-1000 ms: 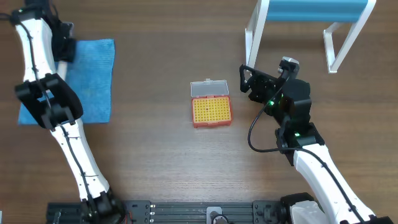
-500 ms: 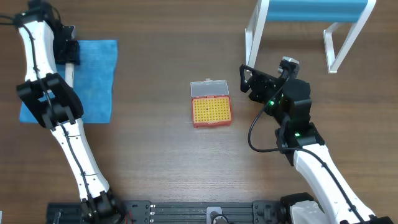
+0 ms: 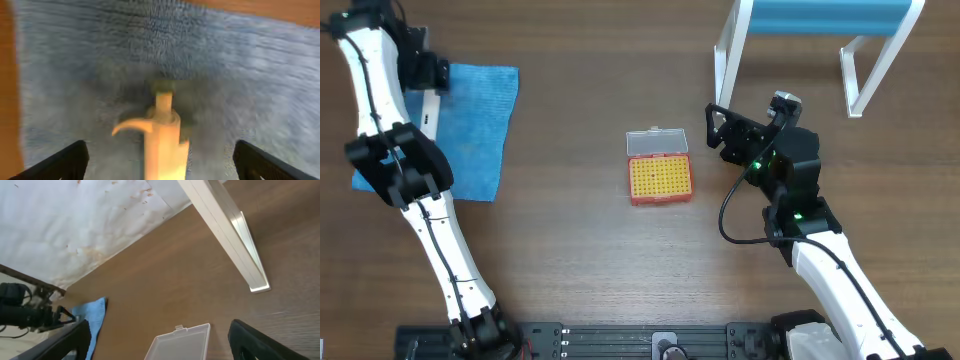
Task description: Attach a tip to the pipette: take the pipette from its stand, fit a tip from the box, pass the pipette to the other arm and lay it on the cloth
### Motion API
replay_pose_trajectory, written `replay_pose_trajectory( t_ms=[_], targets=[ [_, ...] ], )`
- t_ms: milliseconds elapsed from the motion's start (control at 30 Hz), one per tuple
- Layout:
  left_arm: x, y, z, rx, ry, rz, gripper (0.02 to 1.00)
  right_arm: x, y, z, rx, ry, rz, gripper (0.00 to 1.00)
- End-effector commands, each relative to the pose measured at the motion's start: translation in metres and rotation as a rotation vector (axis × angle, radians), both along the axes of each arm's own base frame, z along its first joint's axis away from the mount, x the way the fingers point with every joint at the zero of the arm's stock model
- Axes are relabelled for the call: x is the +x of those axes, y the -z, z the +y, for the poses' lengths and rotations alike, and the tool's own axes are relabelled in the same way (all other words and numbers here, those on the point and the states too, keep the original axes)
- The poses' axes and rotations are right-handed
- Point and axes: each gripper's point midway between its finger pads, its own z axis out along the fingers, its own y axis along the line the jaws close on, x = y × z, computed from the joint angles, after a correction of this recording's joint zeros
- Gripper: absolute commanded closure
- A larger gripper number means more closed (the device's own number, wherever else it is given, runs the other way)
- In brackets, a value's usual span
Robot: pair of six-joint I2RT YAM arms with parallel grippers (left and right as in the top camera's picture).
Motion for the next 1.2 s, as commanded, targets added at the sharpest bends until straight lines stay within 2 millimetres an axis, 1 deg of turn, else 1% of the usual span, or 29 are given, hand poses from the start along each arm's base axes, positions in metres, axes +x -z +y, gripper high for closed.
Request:
replay_pose_trajectory(
  t_ms=[33,67,100,133,167,233,333,400,433,500,533,567,600,667,700,733,767,800,867,900,967,1000,1033,1067,1133,1200],
  targets=[
    [-0.015,-0.104,-0.011,0.017,-0.041,-0.112,0.080,0.003,-0.007,0.001,0.005,0.011,-0.016,0.117],
    [-0.022,-0.114,-0.016,0.005,-0.054,-0.106,0.080,0.003,-0.007,0.001,0.005,0.011,-0.016,0.117],
    [-0.033,-0.132,-0.024,-0.017,-0.068,-0.111,0.080,0.003,-0.007,0.000,0.005,0.012,-0.016,0.117],
    [-0.034,-0.151,-0.029,-0.046,-0.152,-0.162,0.080,0.004,-0.007,0.000,0.000,0.013,-0.018,0.117],
    [-0.033,-0.168,-0.040,-0.082,-0.144,-0.207,0.080,0.004,-0.007,-0.002,-0.012,0.019,-0.022,0.117],
    [-0.034,-0.210,-0.068,-0.144,-0.092,-0.311,0.080,0.007,-0.008,-0.008,-0.043,0.050,-0.037,0.117],
    [-0.043,-0.258,-0.101,-0.136,-0.032,-0.408,0.080,0.010,-0.018,-0.008,-0.125,0.021,-0.113,0.117],
    [-0.052,-0.291,-0.129,-0.123,0.028,-0.473,0.080,0.010,-0.025,-0.013,-0.171,0.017,-0.156,0.117],
    [-0.060,-0.310,-0.147,-0.110,0.055,-0.510,0.080,0.009,-0.031,-0.018,-0.201,0.020,-0.183,0.117],
    [-0.077,-0.334,-0.174,-0.093,0.085,-0.546,0.080,0.007,-0.045,-0.028,-0.252,0.031,-0.239,0.117],
    [-0.090,-0.345,-0.190,-0.086,0.104,-0.556,0.080,0.004,-0.056,-0.032,-0.284,0.027,-0.280,0.117],
    [-0.109,-0.354,-0.207,-0.079,0.122,-0.556,0.080,-0.002,-0.071,-0.038,-0.320,0.019,-0.335,0.117],
    [-0.128,-0.358,-0.220,-0.067,0.130,-0.546,0.080,-0.010,-0.086,-0.044,-0.348,0.013,-0.385,0.117],
    [-0.164,-0.358,-0.232,-0.039,0.120,-0.516,0.080,-0.030,-0.109,-0.058,-0.381,0.026,-0.442,0.117],
    [-0.189,-0.355,-0.237,-0.040,0.103,-0.498,0.080,-0.043,-0.117,-0.066,-0.408,0.035,-0.460,0.117],
    [-0.205,-0.352,-0.240,-0.053,0.098,-0.486,0.082,-0.056,-0.121,-0.074,-0.443,0.050,-0.463,0.115],
    [-0.231,-0.344,-0.241,-0.076,0.063,-0.466,0.077,-0.072,-0.120,-0.084,-0.490,0.073,-0.446,0.093],
    [-0.252,-0.336,-0.241,-0.095,0.039,-0.447,0.082,-0.086,-0.115,-0.091,-0.540,0.087,-0.421,0.053],
    [-0.280,-0.321,-0.239,-0.120,0.007,-0.423,0.077,-0.111,-0.105,-0.102,-0.582,0.120,-0.368,0.001],
    [-0.294,-0.310,-0.242,-0.150,0.004,-0.420,0.077,-0.125,-0.100,-0.106,-0.584,0.144,-0.344,0.025],
    [-0.306,-0.295,-0.248,-0.199,0.023,-0.434,0.080,-0.143,-0.101,-0.109,-0.599,0.175,-0.349,0.025],
    [-0.311,-0.283,-0.251,-0.216,0.029,-0.429,0.077,-0.153,-0.104,-0.109,-0.634,0.184,-0.371,0.025],
    [-0.318,-0.271,-0.252,-0.228,0.034,-0.406,0.077,-0.157,-0.106,-0.108,-0.643,0.188,-0.385,0.025],
    [-0.329,-0.254,-0.253,-0.235,0.028,-0.363,0.080,-0.163,-0.112,-0.107,-0.649,0.197,-0.415,0.025],
    [-0.344,-0.230,-0.250,-0.237,-0.007,-0.319,0.080,-0.178,-0.125,-0.103,-0.636,0.225,-0.483,0.025],
    [-0.351,-0.217,-0.248,-0.237,-0.022,-0.322,0.082,-0.196,-0.128,-0.099,-0.647,0.246,-0.524,0.025]
  ],
)
